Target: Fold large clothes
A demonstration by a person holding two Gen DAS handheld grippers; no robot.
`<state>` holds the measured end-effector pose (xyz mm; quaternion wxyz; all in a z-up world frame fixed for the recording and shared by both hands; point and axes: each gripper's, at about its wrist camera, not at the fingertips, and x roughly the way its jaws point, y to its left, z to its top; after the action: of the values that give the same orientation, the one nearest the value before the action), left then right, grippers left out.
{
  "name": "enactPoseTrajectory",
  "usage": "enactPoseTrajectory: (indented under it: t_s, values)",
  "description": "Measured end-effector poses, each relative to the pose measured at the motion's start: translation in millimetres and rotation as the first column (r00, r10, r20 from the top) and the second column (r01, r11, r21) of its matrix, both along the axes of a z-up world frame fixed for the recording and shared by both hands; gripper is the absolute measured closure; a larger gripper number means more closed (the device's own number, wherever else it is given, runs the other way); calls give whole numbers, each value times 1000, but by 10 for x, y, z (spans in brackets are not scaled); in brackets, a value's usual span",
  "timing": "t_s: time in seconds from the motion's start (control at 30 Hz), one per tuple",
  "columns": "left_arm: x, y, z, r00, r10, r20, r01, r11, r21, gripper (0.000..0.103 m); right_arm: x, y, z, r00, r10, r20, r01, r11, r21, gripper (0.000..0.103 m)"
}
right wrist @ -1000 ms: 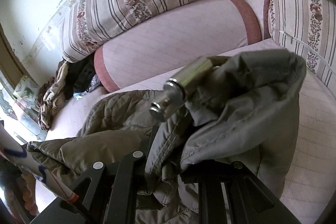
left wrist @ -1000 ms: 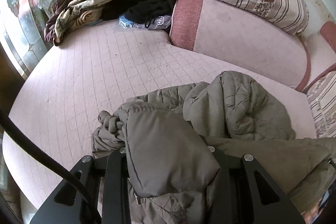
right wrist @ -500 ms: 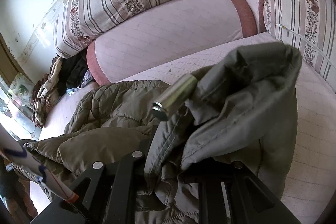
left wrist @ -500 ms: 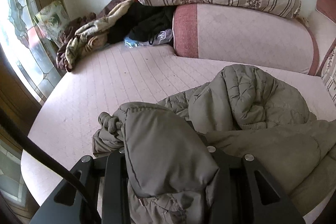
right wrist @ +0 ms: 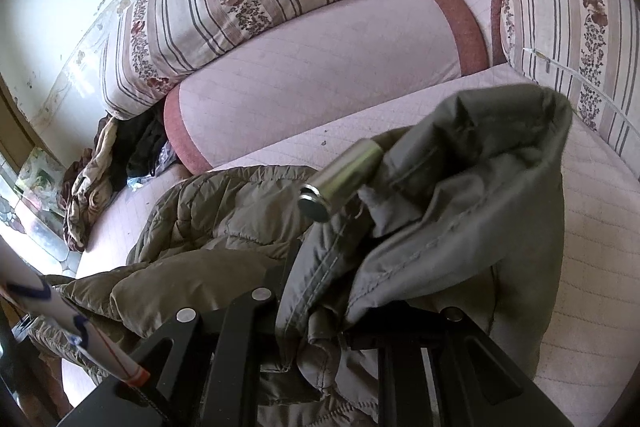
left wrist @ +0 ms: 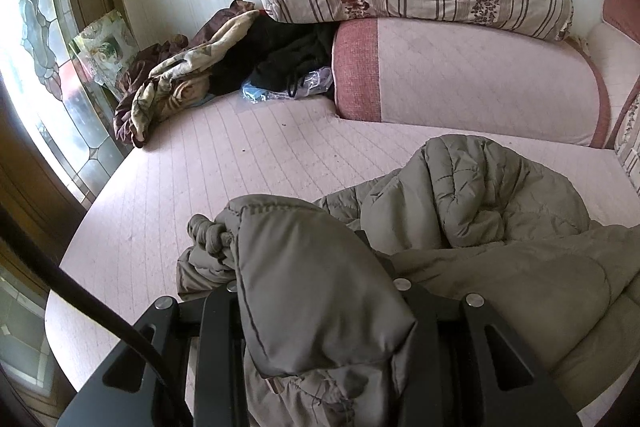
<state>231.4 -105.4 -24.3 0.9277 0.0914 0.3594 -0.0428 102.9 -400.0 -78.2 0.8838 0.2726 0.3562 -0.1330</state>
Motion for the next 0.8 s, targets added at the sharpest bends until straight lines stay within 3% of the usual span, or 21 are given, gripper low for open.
enactPoseTrajectory:
  t_s: [0.43,0.8]
  values:
    - [-124,-25,18,999,3,43,-4,1000,26,70,-48,14,1,1000,0,4,0,1000,-16,86]
    - [-400,27,185,996,2,86,-4,1000,20,70,-272,51,174,999,10,32,-9,999,-44,86]
